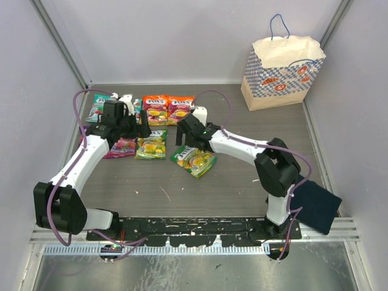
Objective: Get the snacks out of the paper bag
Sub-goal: Move the snack to the center of the board.
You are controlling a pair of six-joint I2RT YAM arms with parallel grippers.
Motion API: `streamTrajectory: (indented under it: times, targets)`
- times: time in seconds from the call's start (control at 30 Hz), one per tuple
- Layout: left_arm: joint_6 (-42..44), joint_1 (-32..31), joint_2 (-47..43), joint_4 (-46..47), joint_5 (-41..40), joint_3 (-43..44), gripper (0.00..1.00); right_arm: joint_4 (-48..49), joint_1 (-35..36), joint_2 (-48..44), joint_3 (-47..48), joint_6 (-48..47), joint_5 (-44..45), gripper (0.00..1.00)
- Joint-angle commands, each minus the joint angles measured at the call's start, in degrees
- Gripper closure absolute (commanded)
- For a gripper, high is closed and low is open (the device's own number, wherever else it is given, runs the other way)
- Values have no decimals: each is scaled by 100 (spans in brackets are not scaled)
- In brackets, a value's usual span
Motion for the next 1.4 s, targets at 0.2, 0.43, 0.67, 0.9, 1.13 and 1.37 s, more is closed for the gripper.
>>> streamTrajectory:
  times: [0.2, 0.43, 0.67, 0.9, 1.13, 1.37]
  targets:
    - [74, 31, -322, 147, 140, 21, 2, -160, -82, -1203, -592, -4875, -1645, 0]
    - [36, 31, -343, 178, 228, -9, 2, -287, -84, -723, -726, -5625, -2483, 2]
    - [43, 32, -343, 196, 172, -38, 2, 105, -235, -166, -825, -5322, -2930, 19]
    - [53, 31, -341, 169, 65, -28, 2, 375, -239, -6, -997, -3664, -2570, 53]
    - [36, 33, -341, 165, 35, -45, 2, 190, -118, 312, -561, -1614, -1888, 44]
    - [12, 32, -341, 182, 70, -73, 2, 385, -62, 278, -401, -587, -845, 32]
